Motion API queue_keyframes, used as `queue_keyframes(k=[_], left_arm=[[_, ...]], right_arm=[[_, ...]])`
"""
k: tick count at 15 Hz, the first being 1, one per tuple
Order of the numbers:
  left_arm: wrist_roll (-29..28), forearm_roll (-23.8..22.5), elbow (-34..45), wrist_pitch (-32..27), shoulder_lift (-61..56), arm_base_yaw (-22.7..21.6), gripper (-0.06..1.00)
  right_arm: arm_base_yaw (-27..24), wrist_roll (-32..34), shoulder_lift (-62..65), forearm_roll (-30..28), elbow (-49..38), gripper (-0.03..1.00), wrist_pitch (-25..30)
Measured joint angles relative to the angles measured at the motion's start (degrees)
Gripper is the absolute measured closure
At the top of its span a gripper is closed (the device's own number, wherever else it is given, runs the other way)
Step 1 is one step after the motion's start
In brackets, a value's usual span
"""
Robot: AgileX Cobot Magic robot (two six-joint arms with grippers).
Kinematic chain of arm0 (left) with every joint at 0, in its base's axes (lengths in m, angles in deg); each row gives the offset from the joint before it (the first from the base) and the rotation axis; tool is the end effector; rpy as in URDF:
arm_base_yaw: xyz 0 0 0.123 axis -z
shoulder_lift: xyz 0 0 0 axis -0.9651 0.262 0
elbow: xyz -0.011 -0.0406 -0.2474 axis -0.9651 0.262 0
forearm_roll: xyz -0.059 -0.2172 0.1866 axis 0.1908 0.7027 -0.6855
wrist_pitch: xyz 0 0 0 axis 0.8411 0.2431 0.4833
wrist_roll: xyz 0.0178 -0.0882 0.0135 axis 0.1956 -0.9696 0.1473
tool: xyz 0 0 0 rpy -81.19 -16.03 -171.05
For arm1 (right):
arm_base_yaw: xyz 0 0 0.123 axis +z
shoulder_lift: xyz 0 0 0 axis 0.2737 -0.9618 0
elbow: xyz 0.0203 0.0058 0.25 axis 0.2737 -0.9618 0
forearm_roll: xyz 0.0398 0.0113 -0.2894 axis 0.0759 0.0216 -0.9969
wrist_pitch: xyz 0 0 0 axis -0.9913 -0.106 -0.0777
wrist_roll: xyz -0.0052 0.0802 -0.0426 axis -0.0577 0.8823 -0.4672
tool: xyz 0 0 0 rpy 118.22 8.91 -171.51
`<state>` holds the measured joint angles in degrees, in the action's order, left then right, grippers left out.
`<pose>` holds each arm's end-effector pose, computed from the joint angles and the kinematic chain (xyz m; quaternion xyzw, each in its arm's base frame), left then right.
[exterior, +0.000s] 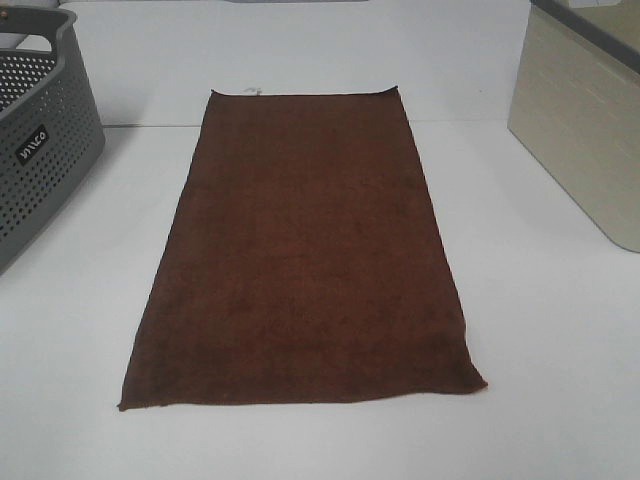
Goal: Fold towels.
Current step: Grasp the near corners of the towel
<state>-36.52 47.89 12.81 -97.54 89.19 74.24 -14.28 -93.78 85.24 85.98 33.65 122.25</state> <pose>0.0661 -0.0076 0.3107 0.0536 0.8210 -0.0124 0.5683 0.0661 0.0098 0.2990 -0.0796 0.8503 0.0173 0.5199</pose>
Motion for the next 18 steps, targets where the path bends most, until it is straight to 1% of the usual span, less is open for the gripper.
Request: queue_keyframes(k=[2,3,6,8,10,13,15,16,17,18], left_arm=[[-2.64,3.84,0.29,6.70,3.27,0.00,0.21],[-3.55,6.59,0.86,8.48,6.02,0.00,0.21],[-4.24,19.14,1.83,10.66,17.59,0.00,0.21],[-2.58,26.07,1.83,11.06,27.44,0.00,0.21],[2.69,31.05,1.83,11.63,37.59,0.00,0.21],[12.78,38.39,1.83,13.06,54.09,0.00,0.21],[20.11,43.54,1.83,15.93,64.80,0.00,0.21],[27.85,50.13,1.83,18.28,74.54,0.00,0.21],[32.66,54.49,1.83,18.62,79.70,0.00,0.21],[35.35,56.84,1.78,18.68,82.16,0.00,0.21]], right_arm=[[0.00,3.15,-5.04,0.11,0.97,0.14,-1.32],[0.00,4.70,-8.42,0.74,1.66,0.14,-2.18],[0.00,7.39,-21.83,5.33,2.92,0.16,-4.98],[0.00,7.39,-31.00,9.11,2.98,0.20,-6.53],[0.00,5.67,-40.85,13.75,2.98,0.21,-8.02],[0.00,-3.84,-55.29,22.57,2.98,0.21,-10.60],[0.00,-9.85,-63.43,28.13,2.98,0.21,-13.24],[0.00,-16.67,-71.16,33.52,2.98,0.21,-16.27],[0.00,-19.94,-74.26,35.81,2.98,0.21,-17.70],[0.00,-21.72,-75.92,37.01,2.98,0.21,-18.45]])
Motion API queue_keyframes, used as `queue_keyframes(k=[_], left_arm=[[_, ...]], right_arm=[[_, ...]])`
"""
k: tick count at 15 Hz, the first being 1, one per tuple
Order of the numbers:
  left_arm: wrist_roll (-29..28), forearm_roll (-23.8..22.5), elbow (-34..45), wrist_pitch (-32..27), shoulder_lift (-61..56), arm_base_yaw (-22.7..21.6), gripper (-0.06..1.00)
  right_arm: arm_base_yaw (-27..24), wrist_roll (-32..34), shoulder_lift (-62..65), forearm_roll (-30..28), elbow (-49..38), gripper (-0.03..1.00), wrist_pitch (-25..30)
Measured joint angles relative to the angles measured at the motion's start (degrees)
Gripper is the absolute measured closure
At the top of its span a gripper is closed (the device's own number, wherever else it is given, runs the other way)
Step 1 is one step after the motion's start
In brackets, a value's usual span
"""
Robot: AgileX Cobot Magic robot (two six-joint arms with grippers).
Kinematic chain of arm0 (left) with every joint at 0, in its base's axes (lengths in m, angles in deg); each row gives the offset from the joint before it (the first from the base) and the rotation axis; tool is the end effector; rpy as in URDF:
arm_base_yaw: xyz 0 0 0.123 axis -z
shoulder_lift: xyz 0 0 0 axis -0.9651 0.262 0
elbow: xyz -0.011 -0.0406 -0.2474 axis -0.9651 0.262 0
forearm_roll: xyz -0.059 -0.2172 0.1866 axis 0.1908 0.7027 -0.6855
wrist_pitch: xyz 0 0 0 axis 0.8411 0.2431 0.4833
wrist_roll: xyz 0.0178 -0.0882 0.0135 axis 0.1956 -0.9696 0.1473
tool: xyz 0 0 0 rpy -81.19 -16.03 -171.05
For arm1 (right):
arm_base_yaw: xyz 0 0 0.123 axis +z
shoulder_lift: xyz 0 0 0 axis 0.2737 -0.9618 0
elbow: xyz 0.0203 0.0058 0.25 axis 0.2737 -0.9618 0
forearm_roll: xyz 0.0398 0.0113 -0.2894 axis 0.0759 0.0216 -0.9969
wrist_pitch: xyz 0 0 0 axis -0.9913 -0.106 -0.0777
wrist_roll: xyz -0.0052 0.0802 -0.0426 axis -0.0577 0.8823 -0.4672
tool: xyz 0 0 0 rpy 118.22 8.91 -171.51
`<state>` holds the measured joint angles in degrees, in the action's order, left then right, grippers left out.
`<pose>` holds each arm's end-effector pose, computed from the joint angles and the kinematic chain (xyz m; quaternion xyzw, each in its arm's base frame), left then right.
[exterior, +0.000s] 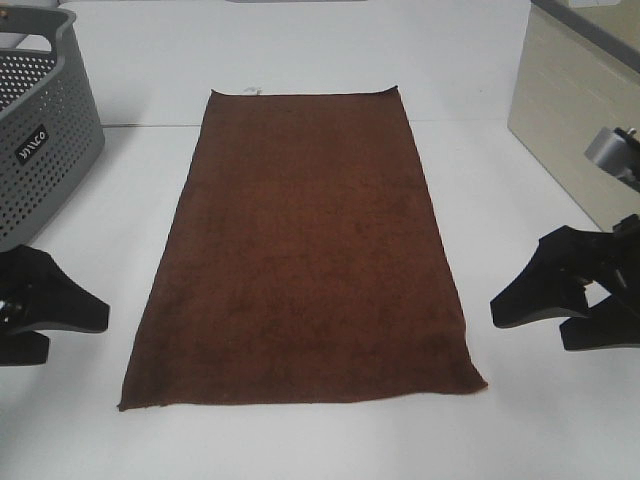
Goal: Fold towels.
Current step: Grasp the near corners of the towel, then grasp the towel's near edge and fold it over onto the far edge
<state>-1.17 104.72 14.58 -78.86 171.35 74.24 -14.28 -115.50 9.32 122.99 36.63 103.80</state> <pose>0.2382 -0.0466 0.0939 -0.0686 0.9415 -0.2943 0.1491 0.2387 0.0485 0.1241 -0.0162 0.9621 0.2398 0.1287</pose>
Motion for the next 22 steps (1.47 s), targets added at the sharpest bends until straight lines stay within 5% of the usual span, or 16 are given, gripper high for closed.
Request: queue_keyframes(k=[5,10,14,15,18,20,22], left_arm=[[21.43,17.48,-3.84,1.03,18.51,4.41,0.21],[23.09,21.26,-8.25,4.47,25.78,9.40,0.21],[23.03,24.12,-10.03,4.24,27.62,11.80,0.25],[22.98,24.81,-10.03,4.98,27.79,11.80,0.33],[24.29,25.44,-9.97,7.85,28.53,11.80,0.87],[25.21,25.78,-9.97,7.85,28.53,11.80,0.94],[25.10,25.61,-9.97,7.79,28.13,11.80,0.94]], right_arm=[[0.00,-12.43,-14.90,9.51,0.92,0.21,-7.10],[0.97,-15.13,-24.12,11.40,4.93,0.21,-8.65],[8.59,-15.81,-30.08,13.98,9.40,0.24,-10.37],[9.57,-15.41,-31.17,14.78,10.43,0.30,-10.60],[9.63,-12.09,-32.83,15.01,11.17,0.78,-13.58],[9.63,-11.23,-32.77,14.78,11.17,0.97,-14.27],[9.63,-9.63,-31.23,13.46,11.17,0.97,-14.09]])
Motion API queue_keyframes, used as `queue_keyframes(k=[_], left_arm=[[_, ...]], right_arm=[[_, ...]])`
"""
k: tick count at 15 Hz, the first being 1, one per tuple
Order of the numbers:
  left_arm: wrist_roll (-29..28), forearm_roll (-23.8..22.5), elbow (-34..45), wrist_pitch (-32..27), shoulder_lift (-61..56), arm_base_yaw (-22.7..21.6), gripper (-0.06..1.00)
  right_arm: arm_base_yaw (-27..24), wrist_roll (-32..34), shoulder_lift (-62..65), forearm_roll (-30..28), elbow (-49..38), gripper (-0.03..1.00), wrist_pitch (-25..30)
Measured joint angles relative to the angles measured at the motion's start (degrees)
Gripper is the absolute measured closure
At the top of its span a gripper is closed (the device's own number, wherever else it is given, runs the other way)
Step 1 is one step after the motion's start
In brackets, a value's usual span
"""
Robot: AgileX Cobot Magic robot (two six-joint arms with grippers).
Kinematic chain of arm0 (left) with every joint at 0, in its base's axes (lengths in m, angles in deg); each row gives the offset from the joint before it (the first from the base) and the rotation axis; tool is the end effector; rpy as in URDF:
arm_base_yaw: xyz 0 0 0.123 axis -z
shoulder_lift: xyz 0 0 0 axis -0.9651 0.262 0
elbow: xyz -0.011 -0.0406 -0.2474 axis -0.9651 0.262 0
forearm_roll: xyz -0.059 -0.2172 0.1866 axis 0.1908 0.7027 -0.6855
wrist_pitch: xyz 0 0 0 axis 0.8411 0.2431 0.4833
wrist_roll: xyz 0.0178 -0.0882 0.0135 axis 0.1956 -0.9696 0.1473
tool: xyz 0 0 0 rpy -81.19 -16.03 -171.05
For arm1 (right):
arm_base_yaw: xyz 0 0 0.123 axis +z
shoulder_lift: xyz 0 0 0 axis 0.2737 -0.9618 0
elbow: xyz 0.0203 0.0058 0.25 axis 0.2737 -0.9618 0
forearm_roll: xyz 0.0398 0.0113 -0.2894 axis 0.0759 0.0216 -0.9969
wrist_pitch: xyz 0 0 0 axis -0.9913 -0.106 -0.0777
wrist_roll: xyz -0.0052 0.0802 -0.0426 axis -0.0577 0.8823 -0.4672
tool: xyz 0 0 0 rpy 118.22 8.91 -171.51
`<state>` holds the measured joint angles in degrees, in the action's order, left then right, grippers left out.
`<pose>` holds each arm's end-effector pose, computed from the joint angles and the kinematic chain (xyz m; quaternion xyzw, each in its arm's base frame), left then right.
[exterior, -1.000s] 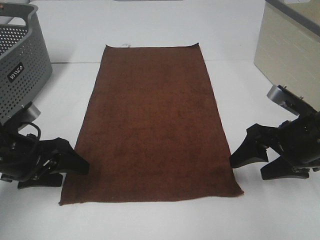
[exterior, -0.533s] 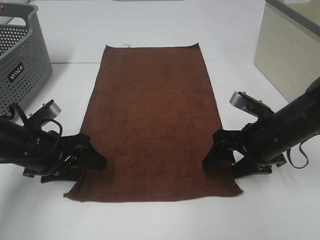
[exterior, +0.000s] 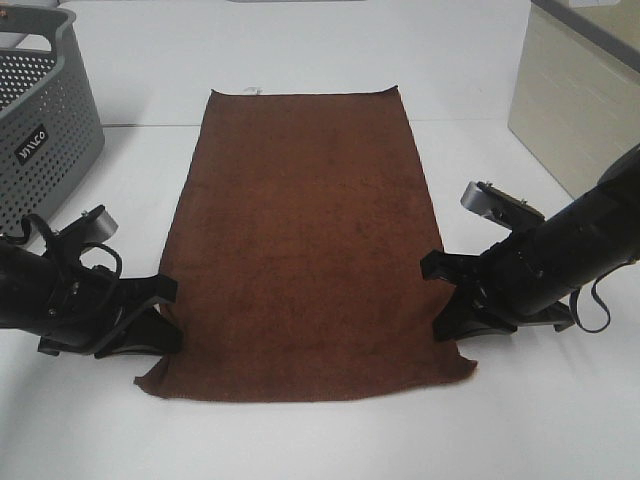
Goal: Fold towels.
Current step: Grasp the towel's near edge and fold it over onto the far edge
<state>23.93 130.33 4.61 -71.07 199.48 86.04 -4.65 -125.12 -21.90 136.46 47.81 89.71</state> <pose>0.2671 -0.0984 0.0064 -0.0256 0.9509 -0.2880 0.1104 0.2835 0.0931 0.0237 -0.0127 0.9726 0.2203 0.0729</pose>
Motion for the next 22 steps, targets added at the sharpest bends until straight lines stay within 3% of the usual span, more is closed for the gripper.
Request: queue_keyframes(k=[4,7,10,16,19,22], left_arm=[[-4.87,-6.25,1.89,-0.06,-5.50,0.00,0.94],[-5.33,-6.76,7.91,-0.06,-9.22,0.00,0.94],[-5.04,-6.42,12.78,-0.17,-11.80,0.00,0.94],[0.97,-0.69,26.53,-1.32,-19.65,0.00,0.94],[4.07,4.07,26.59,-2.86,-19.94,0.00,0.94],[9.05,8.31,22.46,-5.33,-19.88,0.00,0.94]], right_arm=[[0.00,6.65,5.04,-5.39,0.00,0.97,4.70],[0.00,9.34,5.90,-6.88,-1.26,0.97,9.05],[0.00,9.74,7.45,-6.70,-6.07,0.97,8.37],[0.00,8.65,16.10,-6.30,-21.72,0.97,3.78],[0.00,8.31,17.30,-6.07,-21.49,0.97,3.44],[0.00,7.16,17.53,-6.07,-15.87,0.97,3.21]])
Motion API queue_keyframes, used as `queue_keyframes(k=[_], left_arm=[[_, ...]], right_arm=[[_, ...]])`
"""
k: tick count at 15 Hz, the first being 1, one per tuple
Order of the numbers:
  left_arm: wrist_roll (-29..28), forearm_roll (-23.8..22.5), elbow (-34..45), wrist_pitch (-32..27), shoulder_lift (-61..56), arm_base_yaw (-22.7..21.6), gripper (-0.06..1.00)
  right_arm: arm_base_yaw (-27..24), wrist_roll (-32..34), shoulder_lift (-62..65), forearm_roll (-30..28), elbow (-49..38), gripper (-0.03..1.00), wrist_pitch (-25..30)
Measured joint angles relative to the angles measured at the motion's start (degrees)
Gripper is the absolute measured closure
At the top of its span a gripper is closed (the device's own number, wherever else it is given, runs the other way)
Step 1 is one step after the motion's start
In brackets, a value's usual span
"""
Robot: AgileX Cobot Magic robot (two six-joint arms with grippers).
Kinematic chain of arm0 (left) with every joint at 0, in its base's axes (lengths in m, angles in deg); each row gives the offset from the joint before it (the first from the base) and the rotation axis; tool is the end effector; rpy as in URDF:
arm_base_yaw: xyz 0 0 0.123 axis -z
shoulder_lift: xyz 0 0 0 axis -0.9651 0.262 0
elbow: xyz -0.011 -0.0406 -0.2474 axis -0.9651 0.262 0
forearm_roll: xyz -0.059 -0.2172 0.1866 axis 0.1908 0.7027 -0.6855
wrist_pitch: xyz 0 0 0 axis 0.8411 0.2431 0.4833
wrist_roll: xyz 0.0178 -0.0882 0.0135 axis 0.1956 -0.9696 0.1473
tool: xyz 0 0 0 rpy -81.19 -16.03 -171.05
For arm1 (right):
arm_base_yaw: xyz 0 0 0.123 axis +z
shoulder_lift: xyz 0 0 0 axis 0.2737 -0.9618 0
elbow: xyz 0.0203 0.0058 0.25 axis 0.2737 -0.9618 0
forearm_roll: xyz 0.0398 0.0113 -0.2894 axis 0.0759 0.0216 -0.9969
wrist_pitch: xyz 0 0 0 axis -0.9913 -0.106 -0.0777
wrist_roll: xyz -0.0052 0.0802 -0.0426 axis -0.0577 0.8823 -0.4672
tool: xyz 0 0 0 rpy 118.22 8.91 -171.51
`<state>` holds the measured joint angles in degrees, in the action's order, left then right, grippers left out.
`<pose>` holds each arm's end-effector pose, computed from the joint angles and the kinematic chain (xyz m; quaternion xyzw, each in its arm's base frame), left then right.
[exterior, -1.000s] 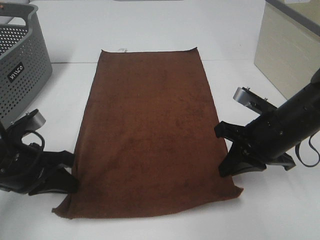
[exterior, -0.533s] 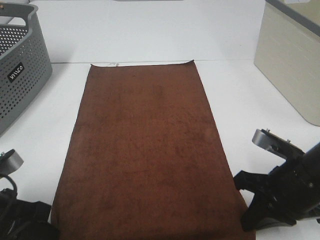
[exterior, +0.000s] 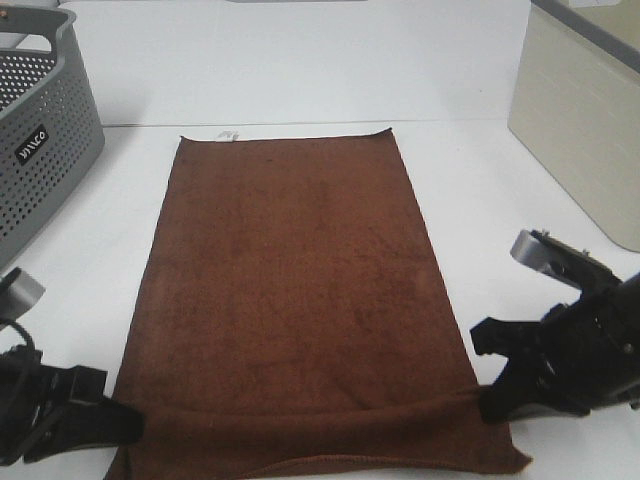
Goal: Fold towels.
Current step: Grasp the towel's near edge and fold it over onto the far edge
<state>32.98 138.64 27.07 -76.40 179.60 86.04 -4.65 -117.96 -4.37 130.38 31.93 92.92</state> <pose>0.1758 -0.0872 0.0348 -0.0165 0.9352 -0.3334 0.1180 0.2143 0.0800 0.0514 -0.0077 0.9746 0.2189 0.0458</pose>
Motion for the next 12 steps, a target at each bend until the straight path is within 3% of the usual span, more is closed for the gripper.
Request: queue_keyframes(k=[4,7,12], left_arm=[[0.23,0.17,-7.68,0.86,-0.23,0.00,0.94],[-4.24,-0.69,-15.01,6.65,0.46,0.00,0.94],[-12.61,-6.93,-33.23,12.49,11.29,0.00,0.94]], right_arm=[[0.00,-0.40,-0.06,0.00,9.85,0.97,-0.40],[0.00,-0.34,-3.90,-0.17,21.66,0.97,-0.40],[0.00,1.38,-16.44,-1.43,40.51,0.97,0.97]])
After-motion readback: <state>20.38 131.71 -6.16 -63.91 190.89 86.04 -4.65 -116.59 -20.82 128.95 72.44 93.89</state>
